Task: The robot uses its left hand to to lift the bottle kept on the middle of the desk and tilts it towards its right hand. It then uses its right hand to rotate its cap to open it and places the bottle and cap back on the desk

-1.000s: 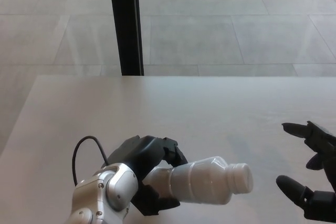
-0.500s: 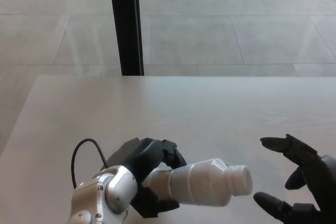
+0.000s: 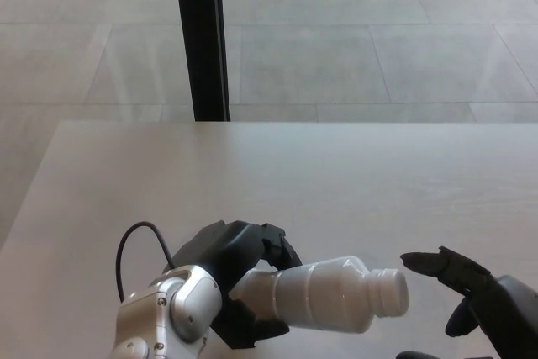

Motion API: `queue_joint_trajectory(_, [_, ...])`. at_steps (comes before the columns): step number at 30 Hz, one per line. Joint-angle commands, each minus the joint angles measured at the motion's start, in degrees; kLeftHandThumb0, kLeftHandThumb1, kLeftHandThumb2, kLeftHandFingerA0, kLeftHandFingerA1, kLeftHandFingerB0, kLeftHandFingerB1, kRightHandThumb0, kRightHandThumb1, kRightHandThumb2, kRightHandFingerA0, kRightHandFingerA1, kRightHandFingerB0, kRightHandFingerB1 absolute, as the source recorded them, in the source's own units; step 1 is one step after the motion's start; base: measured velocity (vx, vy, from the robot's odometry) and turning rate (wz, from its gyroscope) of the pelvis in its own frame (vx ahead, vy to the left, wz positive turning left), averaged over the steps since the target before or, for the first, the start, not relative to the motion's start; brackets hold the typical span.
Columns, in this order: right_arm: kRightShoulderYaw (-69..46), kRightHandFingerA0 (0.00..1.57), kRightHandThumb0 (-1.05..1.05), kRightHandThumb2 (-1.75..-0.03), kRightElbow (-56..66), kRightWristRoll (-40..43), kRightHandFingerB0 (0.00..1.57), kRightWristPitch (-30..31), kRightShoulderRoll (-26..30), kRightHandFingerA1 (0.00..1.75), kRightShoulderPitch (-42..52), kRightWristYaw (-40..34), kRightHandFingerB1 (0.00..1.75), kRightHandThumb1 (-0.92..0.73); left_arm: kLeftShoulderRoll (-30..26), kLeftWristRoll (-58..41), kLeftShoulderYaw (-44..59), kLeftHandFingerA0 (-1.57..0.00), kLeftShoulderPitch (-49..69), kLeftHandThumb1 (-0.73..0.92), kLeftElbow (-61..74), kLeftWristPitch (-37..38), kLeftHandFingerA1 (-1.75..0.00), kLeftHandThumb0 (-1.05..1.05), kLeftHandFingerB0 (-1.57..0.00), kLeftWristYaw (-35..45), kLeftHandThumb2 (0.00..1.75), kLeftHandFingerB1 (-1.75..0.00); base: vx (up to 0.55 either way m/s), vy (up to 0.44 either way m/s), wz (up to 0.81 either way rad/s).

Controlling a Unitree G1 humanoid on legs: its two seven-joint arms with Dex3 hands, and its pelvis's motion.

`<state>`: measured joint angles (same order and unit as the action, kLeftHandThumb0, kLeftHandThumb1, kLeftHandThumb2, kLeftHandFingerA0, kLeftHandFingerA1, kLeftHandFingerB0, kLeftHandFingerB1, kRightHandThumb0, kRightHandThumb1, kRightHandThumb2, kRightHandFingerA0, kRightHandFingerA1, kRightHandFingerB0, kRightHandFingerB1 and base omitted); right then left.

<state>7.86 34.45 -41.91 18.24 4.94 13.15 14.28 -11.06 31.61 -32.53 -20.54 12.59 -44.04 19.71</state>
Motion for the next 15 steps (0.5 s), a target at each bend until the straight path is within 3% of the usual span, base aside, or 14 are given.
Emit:
queue_joint_trajectory(1, [-0.4, 0.64, -0.72, -0.81, -0.4, 0.7, 0.36, -0.7, 0.6, 1.20, -0.7, -2.5, 0.50, -0.44, 0.9, 0.8, 0.9, -0.84, 1.3, 0.50, 0.5, -0.4, -1.39, -0.30, -0.79, -1.7, 0.98, -0.78, 0.00, 0.000, 0.00])
queue_joint_trajectory(2, [-0.4, 0.65, -0.71, -0.82, -0.4, 0.6, 0.38, -0.8, 0.6, 1.20, -0.9, -2.6, 0.51, -0.45, 0.7, 0.9, 0.8, -0.82, 1.4, 0.46, 0.3, 0.2, -1.43, -0.33, -0.85, -1.8, 1.04, -0.85, 0.00, 0.000, 0.00])
queue_joint_trajectory(3, [-0.4, 0.48, -0.55, -0.56, -0.5, 0.5, 0.44, -0.8, 0.6, 1.51, -1.4, -2.8, 0.40, -0.51, 0.2, 1.2, 0.4, -0.82, 1.3, 0.46, -0.1, 1.0, -1.51, -0.34, -0.86, -1.7, 1.07, -0.90, 0.00, 0.000, 0.00])
queue_joint_trajectory(6, [-0.4, 0.49, -0.55, -0.57, -0.6, 0.7, 0.44, -0.3, 0.4, 1.50, -2.4, -2.9, 0.40, -0.52, 0.7, 1.1, 0.4, -0.86, 1.4, 0.45, -0.3, 0.5, -1.51, -0.34, -0.87, -2.1, 1.09, -0.87, 0.00, 0.000, 0.00])
queue_joint_trajectory(7, [-0.4, 0.66, -0.68, -0.83, -0.6, 0.6, 0.38, 0.0, 0.4, 1.20, -2.8, -2.9, 0.51, -0.46, 0.6, 1.2, 0.2, -0.87, 1.2, 0.49, -0.1, -0.1, -1.42, -0.35, -0.84, -1.5, 1.05, -0.79, 0.00, 0.000, 0.00])
queue_joint_trajectory(8, [-0.4, 0.66, -0.68, -0.83, -0.6, 0.6, 0.38, 0.0, 0.4, 1.20, -2.8, -2.9, 0.51, -0.46, 0.6, 1.2, 0.2, -0.87, 1.2, 0.49, -0.1, -0.1, -1.42, -0.35, -0.84, -1.6, 1.05, -0.79, 0.00, 0.000, 0.00])
queue_joint_trajectory(9, [-0.5, 0.50, -0.56, -0.57, -1.1, 0.6, 0.45, -0.2, 0.5, 1.51, -3.4, -3.4, 0.40, -0.52, 1.4, 0.8, 0.7, -0.80, 1.6, 0.53, 0.3, -1.0, -1.21, -0.34, -0.82, -1.8, 0.98, -0.75, 0.00, 0.000, 0.00])
queue_joint_trajectory(10, [-0.4, 0.50, -0.56, -0.57, -1.1, 0.6, 0.45, -0.2, 0.5, 1.51, -3.4, -3.4, 0.40, -0.52, 1.4, 0.8, 0.7, -0.80, 1.6, 0.53, 0.3, -0.9, -1.21, -0.34, -0.82, -1.8, 0.98, -0.75, 0.00, 0.000, 0.00])
queue_joint_trajectory(11, [-0.5, 0.67, -0.65, -0.83, -1.2, 0.9, 0.40, 0.1, 0.2, 1.19, -3.8, -3.4, 0.53, -0.46, 0.6, 1.0, 0.1, -0.76, 1.0, 0.58, 0.7, -1.6, -1.08, -0.33, -0.75, -0.1, 0.89, -0.68, 0.00, 0.000, 0.00])
queue_joint_trajectory(12, [-0.5, 0.56, -0.53, -0.60, -1.0, 0.9, 0.45, 0.1, 0.2, 1.43, -3.5, -3.6, 0.41, -0.53, 0.8, 0.9, 0.0, -0.76, 1.2, 0.54, 0.8, -1.7, -1.34, -0.33, -0.80, -0.2, 0.95, -0.82, 0.00, 0.000, 0.00])
queue_joint_trajectory(13, [-0.6, 0.62, -0.50, -0.59, -1.2, 1.4, 0.46, -0.2, 0.2, 1.39, -3.4, -3.6, 0.41, -0.54, 1.1, 1.0, 0.2, -0.78, 1.7, 0.56, 0.9, -1.6, -1.15, -0.32, -0.78, -0.9, 0.91, -0.75, 0.00, 0.000, 0.00])
queue_joint_trajectory(15, [-0.9, 0.66, -0.48, -0.58, -1.4, 2.7, 0.46, -0.5, 0.1, 1.39, -3.1, -3.7, 0.41, -0.53, 1.1, 0.9, 0.2, -0.79, 1.4, 0.55, 0.6, -1.5, -1.18, -0.33, -0.79, -0.8, 0.92, -0.74, 0.00, 0.000, 0.00])
